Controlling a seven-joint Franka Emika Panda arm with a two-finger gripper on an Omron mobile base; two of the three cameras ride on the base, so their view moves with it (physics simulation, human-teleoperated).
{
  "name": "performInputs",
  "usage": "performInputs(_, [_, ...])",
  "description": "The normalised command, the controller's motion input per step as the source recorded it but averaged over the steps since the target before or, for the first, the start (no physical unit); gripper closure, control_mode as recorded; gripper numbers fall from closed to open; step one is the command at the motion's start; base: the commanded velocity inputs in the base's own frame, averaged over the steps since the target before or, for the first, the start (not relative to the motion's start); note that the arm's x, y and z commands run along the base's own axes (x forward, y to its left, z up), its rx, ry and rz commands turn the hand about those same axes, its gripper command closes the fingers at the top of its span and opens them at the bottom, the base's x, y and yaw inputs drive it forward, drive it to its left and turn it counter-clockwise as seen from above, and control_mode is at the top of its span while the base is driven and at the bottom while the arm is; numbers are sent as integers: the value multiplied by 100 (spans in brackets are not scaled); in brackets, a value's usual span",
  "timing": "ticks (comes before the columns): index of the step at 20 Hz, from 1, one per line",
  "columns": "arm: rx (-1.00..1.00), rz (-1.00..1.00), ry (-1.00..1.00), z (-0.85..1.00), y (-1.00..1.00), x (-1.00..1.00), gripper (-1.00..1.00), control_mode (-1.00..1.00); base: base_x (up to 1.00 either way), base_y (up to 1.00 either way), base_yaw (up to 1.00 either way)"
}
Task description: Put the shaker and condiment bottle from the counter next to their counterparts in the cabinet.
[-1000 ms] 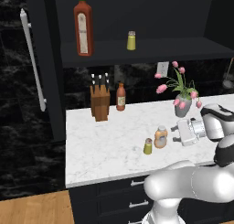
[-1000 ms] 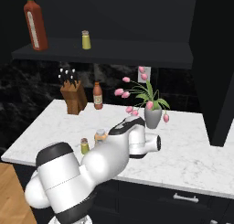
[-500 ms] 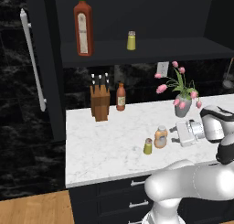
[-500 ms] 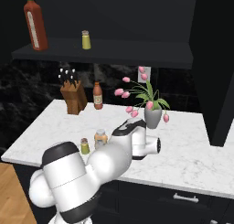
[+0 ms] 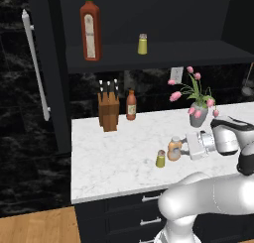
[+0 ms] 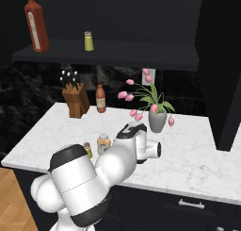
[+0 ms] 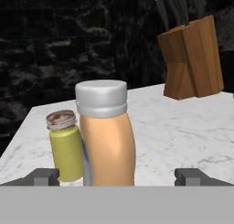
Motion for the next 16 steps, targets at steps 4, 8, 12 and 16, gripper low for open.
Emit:
performInputs(4, [1, 0, 1, -14, 9, 22, -100, -100, 0, 0, 0])
performInputs(8, [0, 0, 4, -22, 19, 20, -100, -100, 0, 0, 0])
performInputs(12, [0, 0, 7, -28, 31, 5, 100, -100, 0, 0, 0])
performInputs(16, [0, 4, 5, -17, 14, 3, 100, -100, 0, 0, 0])
